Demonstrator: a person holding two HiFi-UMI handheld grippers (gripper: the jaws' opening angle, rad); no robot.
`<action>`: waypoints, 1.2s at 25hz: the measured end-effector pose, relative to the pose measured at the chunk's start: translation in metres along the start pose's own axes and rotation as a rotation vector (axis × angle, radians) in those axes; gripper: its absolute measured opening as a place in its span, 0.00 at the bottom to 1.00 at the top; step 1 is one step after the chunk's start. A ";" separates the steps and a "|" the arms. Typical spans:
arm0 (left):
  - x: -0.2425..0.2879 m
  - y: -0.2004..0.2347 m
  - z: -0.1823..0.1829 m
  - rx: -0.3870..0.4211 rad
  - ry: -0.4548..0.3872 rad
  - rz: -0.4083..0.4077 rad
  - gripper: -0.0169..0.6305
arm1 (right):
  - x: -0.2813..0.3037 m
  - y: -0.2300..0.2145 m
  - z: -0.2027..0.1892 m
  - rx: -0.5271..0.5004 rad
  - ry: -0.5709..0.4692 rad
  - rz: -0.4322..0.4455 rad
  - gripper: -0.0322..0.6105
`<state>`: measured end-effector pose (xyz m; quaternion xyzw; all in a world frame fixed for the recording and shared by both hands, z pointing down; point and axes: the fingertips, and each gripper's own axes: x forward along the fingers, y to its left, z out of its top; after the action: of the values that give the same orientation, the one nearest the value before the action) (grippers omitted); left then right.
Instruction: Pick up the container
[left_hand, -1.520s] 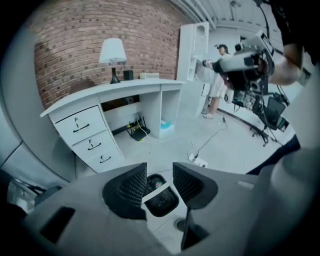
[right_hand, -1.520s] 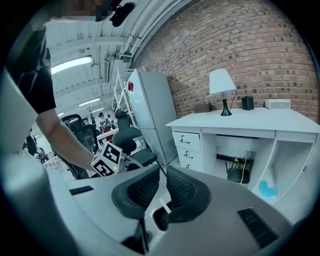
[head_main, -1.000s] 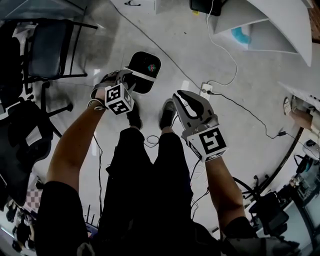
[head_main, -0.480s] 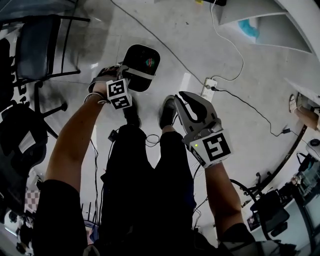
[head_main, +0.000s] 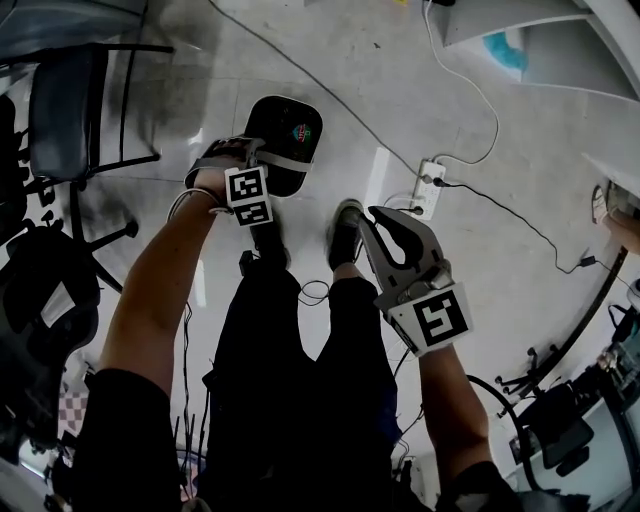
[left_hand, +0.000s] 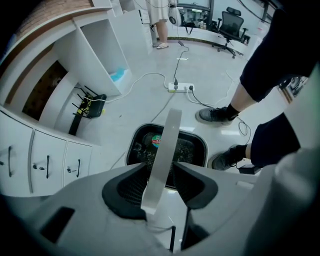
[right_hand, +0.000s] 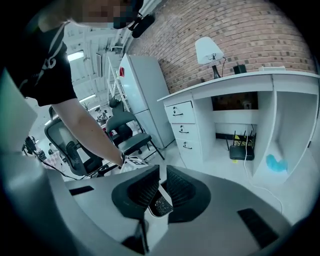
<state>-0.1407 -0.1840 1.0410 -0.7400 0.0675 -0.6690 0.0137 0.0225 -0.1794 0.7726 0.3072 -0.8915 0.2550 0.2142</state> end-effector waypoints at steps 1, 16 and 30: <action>0.002 -0.001 0.002 0.002 0.006 -0.008 0.28 | -0.001 -0.003 -0.004 0.004 0.004 -0.003 0.07; 0.007 -0.009 0.005 0.144 0.011 -0.021 0.18 | -0.003 -0.003 -0.020 0.034 0.020 -0.020 0.07; -0.003 -0.017 -0.022 -0.015 0.068 -0.064 0.15 | -0.013 0.005 -0.016 0.054 0.012 -0.010 0.07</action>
<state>-0.1613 -0.1657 1.0421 -0.7189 0.0494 -0.6932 -0.0157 0.0321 -0.1606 0.7767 0.3160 -0.8813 0.2798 0.2127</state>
